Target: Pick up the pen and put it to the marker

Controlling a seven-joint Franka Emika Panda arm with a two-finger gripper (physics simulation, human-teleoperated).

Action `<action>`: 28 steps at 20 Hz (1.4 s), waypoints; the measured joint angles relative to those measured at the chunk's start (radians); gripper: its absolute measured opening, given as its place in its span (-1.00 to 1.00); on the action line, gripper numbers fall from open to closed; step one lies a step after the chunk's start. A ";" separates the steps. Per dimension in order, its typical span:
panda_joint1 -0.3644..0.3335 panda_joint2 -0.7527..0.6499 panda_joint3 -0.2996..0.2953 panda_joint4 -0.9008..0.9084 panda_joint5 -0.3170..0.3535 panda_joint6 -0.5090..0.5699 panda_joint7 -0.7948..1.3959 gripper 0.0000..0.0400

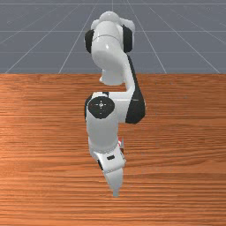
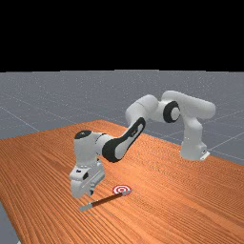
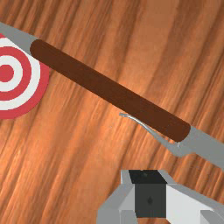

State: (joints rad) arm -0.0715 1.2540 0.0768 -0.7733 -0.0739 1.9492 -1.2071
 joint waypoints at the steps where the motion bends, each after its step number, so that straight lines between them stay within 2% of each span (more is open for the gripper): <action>1: -0.016 0.013 -0.040 0.026 0.059 -0.016 0.286 -1.00; 3: -0.024 0.014 -0.043 0.026 0.059 -0.016 0.286 -1.00; 4: -0.033 0.029 -0.036 0.057 0.045 -0.031 0.194 -1.00; 5: -0.038 0.001 -0.043 -0.001 0.059 0.009 0.265 -1.00; 7: -0.026 0.006 -0.051 0.016 0.070 -0.011 0.347 -1.00; 12: 0.002 -0.028 -0.049 -0.047 0.071 0.019 0.382 -1.00; 15: 0.077 -0.042 -0.070 -0.077 0.108 0.046 0.654 -1.00; 16: 0.108 -0.031 -0.066 -0.055 0.105 0.036 0.686 -1.00; 18: 0.158 0.006 -0.049 0.016 0.091 0.002 0.676 -1.00; 21: 0.183 0.031 -0.038 0.061 0.081 -0.021 0.638 -1.00; 22: 0.202 0.001 -0.063 0.005 0.045 -0.006 0.631 -1.00; 23: 0.188 -0.071 -0.044 -0.137 0.089 0.072 0.677 -1.00; 24: 0.183 -0.038 -0.030 -0.053 0.080 -0.057 0.610 -1.00; 25: 0.191 -0.202 -0.049 -0.381 0.104 0.183 0.718 -1.00; 26: 0.197 -0.259 -0.054 -0.488 0.115 0.236 0.757 -1.00; 27: 0.115 -0.231 0.056 -0.469 0.166 0.246 0.527 -1.00; 28: 0.119 -0.205 0.052 -0.453 0.160 0.264 0.532 -1.00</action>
State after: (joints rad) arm 0.0476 1.0491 0.1283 -1.2267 0.0858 2.2128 -0.6754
